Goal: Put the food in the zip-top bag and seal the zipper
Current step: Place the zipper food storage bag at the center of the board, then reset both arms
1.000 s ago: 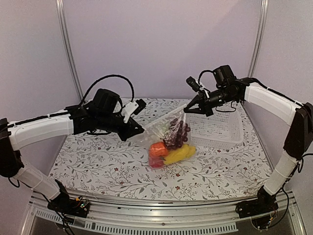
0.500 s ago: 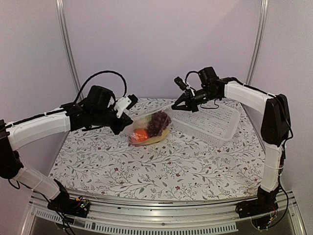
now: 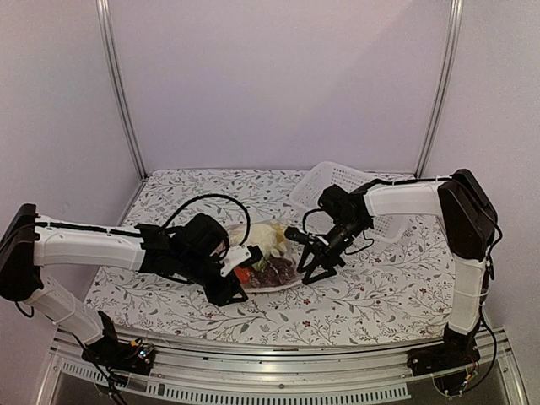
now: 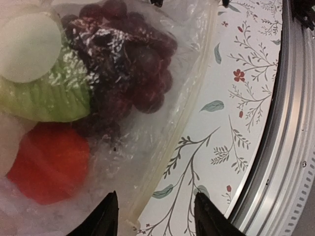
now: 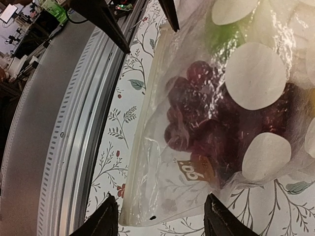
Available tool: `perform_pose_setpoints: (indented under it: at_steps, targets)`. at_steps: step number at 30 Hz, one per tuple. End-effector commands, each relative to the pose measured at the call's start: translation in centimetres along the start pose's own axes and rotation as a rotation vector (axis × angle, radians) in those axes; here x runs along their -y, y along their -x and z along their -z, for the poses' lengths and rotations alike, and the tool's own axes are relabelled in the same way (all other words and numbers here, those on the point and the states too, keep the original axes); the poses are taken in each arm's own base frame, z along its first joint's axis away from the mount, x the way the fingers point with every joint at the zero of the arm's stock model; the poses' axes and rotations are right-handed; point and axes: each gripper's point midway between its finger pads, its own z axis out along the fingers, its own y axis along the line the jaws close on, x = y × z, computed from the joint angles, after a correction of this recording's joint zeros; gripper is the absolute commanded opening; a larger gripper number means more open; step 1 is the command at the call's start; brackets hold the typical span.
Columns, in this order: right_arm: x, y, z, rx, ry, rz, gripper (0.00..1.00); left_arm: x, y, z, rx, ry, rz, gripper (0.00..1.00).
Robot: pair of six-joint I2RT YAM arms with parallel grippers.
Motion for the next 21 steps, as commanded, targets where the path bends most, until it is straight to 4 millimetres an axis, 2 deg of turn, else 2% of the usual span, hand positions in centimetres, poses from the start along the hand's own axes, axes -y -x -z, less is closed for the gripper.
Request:
perform_pose_setpoints:
  at_steps: [1, 4, 6, 9, 11, 13, 15, 16, 17, 18, 21]
  targets:
    - [-3.1, -2.4, 1.9, -0.115, -0.017, 0.012, 0.62, 1.1, 0.6, 0.9, -0.022, -0.043, 0.034, 0.59]
    - [-4.7, -3.2, 3.5, -0.166, -0.073, 0.042, 0.7, 0.9, 1.6, 2.7, 0.006, -0.018, 0.006, 0.6]
    - [-5.5, -1.9, 5.1, -0.151, -0.113, 0.073, 0.72, 0.4, 2.9, 3.9, 0.052, 0.02, -0.024, 0.6]
    - [-5.0, 2.2, 9.0, -0.039, -0.223, 0.103, 0.74, -1.9, 5.9, 6.4, 0.159, 0.144, -0.044, 0.61]
    - [-3.6, 5.5, 13.0, 0.074, -0.345, 0.109, 0.77, -3.9, 8.0, 8.4, 0.229, 0.248, -0.034, 0.61]
    - [-1.2, 8.0, 18.7, 0.208, -0.525, 0.073, 0.97, -6.5, 10.0, 10.7, 0.288, 0.392, -0.001, 0.65]
    - [1.0, 9.2, 24.8, 0.336, -0.715, 0.004, 0.99, -9.5, 11.7, 13.6, 0.343, 0.562, 0.058, 0.74]
    - [1.8, 9.3, 27.5, 0.423, -0.781, -0.087, 0.99, -10.8, 12.5, 15.2, 0.372, 0.635, 0.088, 0.77]
    - [2.8, 9.0, 29.5, 0.489, -0.838, -0.139, 0.99, -12.0, 13.4, 16.7, 0.412, 0.698, 0.118, 0.79]
    - [3.5, 8.7, 30.3, 0.543, -0.858, -0.207, 0.99, -13.2, 14.1, 18.1, 0.455, 0.759, 0.154, 0.81]
    - [4.5, 7.8, 29.8, 0.543, -0.865, -0.214, 0.99, -16.1, 14.8, 20.5, 0.616, 0.862, 0.333, 0.87]
